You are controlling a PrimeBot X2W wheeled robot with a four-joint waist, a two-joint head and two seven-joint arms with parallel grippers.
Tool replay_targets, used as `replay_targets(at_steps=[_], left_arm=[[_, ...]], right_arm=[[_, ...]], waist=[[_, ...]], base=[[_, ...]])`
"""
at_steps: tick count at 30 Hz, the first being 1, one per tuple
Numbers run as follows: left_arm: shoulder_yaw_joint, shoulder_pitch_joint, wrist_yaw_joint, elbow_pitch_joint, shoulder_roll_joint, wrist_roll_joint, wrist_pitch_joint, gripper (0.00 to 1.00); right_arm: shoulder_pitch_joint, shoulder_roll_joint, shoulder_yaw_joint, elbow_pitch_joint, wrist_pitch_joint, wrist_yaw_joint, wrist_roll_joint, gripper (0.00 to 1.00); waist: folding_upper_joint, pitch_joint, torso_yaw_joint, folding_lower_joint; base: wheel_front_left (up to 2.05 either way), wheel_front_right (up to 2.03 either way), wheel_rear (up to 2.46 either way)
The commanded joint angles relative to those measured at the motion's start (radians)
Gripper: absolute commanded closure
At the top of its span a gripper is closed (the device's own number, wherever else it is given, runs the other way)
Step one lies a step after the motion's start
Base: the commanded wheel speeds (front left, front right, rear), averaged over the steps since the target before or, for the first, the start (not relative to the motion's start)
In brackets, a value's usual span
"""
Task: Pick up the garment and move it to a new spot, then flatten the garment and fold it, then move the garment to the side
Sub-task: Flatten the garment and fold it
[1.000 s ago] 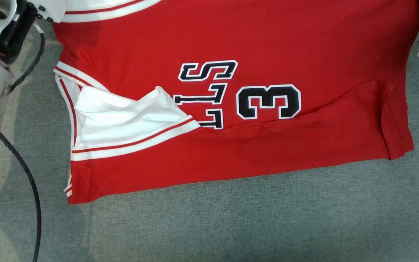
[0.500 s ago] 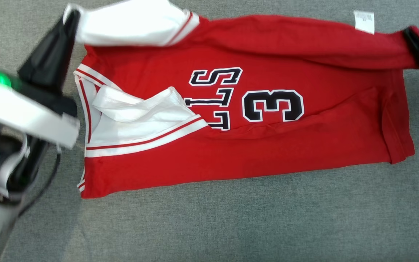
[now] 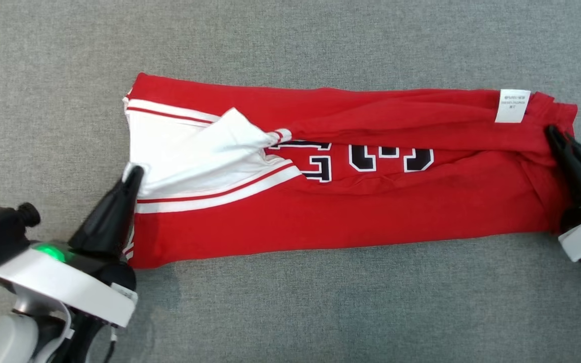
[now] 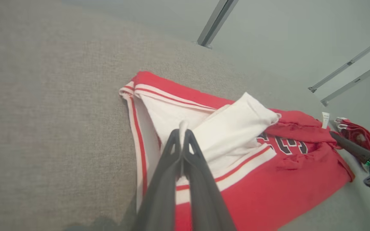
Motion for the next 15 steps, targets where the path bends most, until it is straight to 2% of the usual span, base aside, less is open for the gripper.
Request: replay_targets(at_steps=[1, 2, 3, 8, 12, 15], left_arm=[[-0.007, 0.011, -0.008, 0.016, -0.022, -0.014, -0.013, 0.66], [-0.008, 0.015, -0.008, 0.033, -0.028, -0.011, -0.024, 0.19], [-0.01, 0.017, -0.007, 0.044, -0.037, -0.002, -0.037, 0.0], [-0.004, -0.005, 0.026, 0.071, -0.082, 0.089, -0.156, 0.0], [0.027, -0.043, 0.077, 0.082, -0.122, 0.185, -0.257, 0.0], [0.054, -0.069, 0.111, 0.09, -0.151, 0.27, -0.285, 0.0]], right_arm=[[0.022, 0.025, -0.017, 0.006, -0.016, 0.0, -0.005, 0.0], [0.032, 0.036, -0.033, 0.01, -0.03, 0.0, -0.021, 0.0], [0.043, 0.056, -0.045, 0.014, -0.042, 0.0, -0.024, 0.0], [0.079, 0.163, -0.151, 0.002, -0.155, 0.0, -0.109, 0.0], [0.087, 0.254, -0.239, -0.04, -0.237, 0.0, -0.225, 0.0], [0.09, 0.306, -0.27, -0.085, -0.266, 0.0, -0.309, 0.0]], waist=[[0.0, -0.004, 0.001, 0.0], [0.0, -0.007, 0.001, 0.0], [0.0, -0.011, 0.002, 0.0], [0.0, -0.04, 0.001, 0.0], [0.0, -0.073, -0.003, 0.0], [0.0, -0.098, -0.006, 0.0]], base=[[0.0, 0.0, 0.0], [0.0, 0.0, 0.0], [0.0, 0.0, 0.0], [0.0, 0.0, 0.0], [0.0, 0.0, 0.0], [0.0, 0.0, 0.0]])
